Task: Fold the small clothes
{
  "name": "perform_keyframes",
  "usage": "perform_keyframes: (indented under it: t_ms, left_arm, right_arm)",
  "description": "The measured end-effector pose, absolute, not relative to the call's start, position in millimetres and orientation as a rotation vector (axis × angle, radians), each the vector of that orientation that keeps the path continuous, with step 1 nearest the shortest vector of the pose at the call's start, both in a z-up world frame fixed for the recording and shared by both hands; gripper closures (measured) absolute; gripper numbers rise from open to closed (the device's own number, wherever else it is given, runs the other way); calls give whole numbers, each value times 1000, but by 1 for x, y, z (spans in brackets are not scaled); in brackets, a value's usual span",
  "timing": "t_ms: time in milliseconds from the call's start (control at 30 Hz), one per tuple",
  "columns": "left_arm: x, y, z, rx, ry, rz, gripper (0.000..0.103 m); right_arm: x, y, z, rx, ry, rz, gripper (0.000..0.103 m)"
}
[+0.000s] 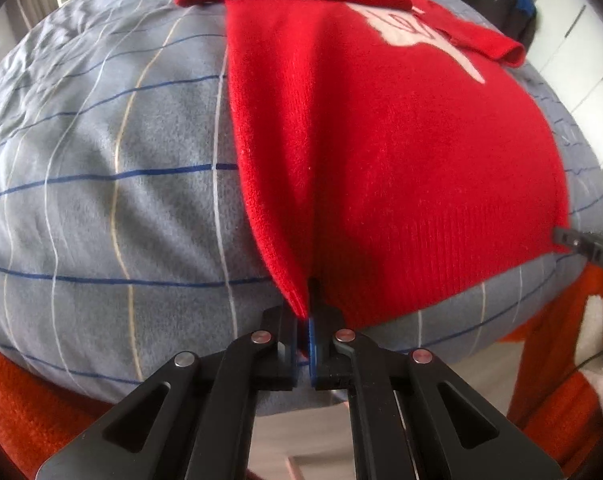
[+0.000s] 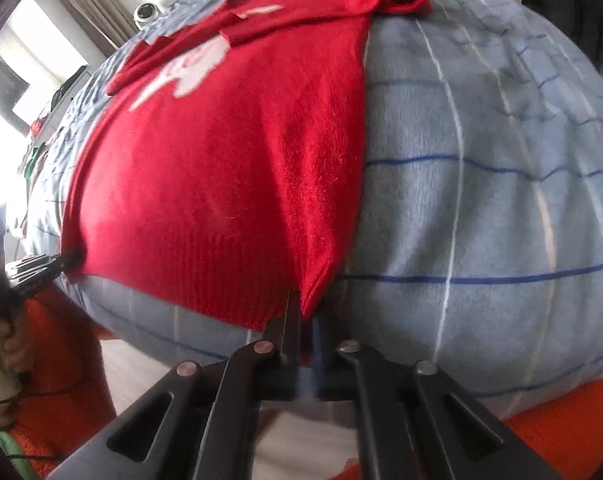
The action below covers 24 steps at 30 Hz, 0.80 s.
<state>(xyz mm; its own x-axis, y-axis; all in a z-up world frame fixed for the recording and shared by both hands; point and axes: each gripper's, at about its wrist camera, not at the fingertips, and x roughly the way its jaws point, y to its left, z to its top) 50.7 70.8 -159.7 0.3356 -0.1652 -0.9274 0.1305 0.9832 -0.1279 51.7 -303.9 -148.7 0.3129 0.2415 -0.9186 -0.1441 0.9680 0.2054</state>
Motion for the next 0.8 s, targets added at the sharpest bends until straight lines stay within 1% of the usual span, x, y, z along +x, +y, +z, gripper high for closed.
perform_keyframes:
  t_ms: [200, 400, 467, 500, 533, 600, 667, 700, 733, 800]
  left_arm:
    - [48, 80, -163, -98, 1218, -192, 100]
    - [38, 97, -158, -120, 1232, -163, 95]
    - [29, 100, -153, -104, 1242, -142, 91]
    - [24, 100, -150, -94, 1244, -132, 85]
    - [19, 103, -148, -81, 1248, -120, 75]
    - [10, 109, -139, -30, 1262, -84, 68]
    - [4, 122, -123, 4, 1228, -39, 66]
    - [2, 134, -110, 1, 1185, -12, 59]
    - [1, 143, -100, -8, 1149, 10, 48]
    - [5, 162, -79, -36, 1047, 67, 36]
  right_arm:
    - [55, -320, -157, 200, 1225, 275, 100]
    - [48, -333, -152, 258, 1223, 277, 100]
    - [44, -335, -149, 266, 1227, 268, 99]
    - [44, -331, -148, 265, 1230, 266, 99]
    - [42, -333, -145, 268, 1239, 263, 97]
    - [44, -332, -142, 272, 1258, 263, 89]
    - [41, -336, -129, 221, 1264, 233, 76]
    - [40, -339, -119, 176, 1249, 213, 74]
    - [40, -344, -101, 101, 1214, 178, 73]
    - [46, -345, -68, -21, 1140, 139, 71]
